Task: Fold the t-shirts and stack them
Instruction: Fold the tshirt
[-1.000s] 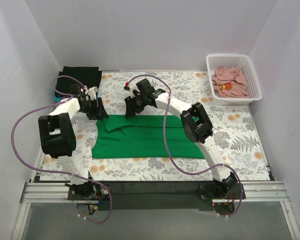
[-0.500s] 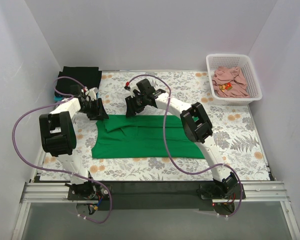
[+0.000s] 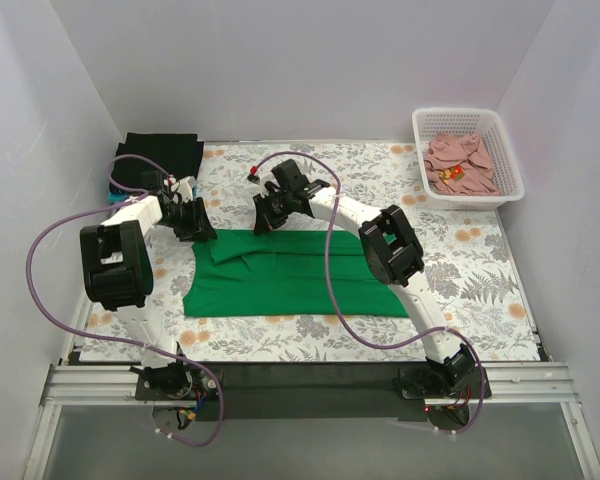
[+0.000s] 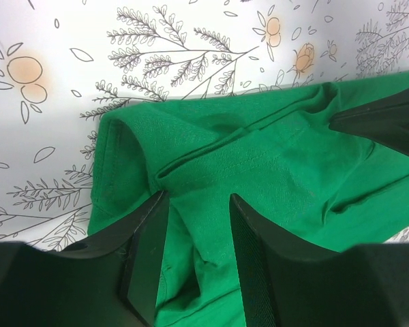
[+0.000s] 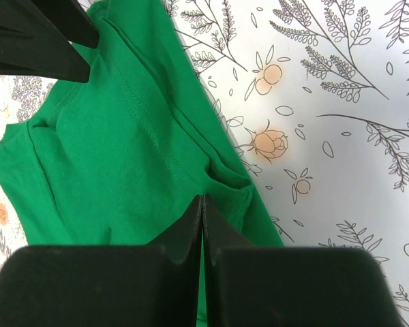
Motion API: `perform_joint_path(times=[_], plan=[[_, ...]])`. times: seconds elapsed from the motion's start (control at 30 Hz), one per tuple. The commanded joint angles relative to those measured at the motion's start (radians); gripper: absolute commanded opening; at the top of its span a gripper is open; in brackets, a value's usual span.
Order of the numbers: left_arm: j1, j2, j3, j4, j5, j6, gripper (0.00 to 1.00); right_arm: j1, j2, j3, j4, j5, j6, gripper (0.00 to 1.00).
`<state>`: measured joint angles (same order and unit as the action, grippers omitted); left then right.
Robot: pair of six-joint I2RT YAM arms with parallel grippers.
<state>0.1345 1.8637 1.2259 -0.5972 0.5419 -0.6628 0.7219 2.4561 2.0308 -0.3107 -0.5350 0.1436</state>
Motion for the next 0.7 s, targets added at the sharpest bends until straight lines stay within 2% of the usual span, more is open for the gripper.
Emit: perform_joint_path(times=[0.0,0.4,0.67], plan=[[0.001,-0.02,0.04,0.014,-0.01,-0.004,0.4,0.005,-0.002,0.023,0.033,-0.029,0.002,0.01],[-0.001,-0.029,0.063,-0.012,-0.017,0.011,0.43,0.005,-0.14,-0.058,0.091,-0.028,0.017,0.01],[-0.001,-0.067,0.015,-0.018,-0.008,0.009,0.43,0.004,-0.137,-0.067,0.102,0.003,0.027,0.01]])
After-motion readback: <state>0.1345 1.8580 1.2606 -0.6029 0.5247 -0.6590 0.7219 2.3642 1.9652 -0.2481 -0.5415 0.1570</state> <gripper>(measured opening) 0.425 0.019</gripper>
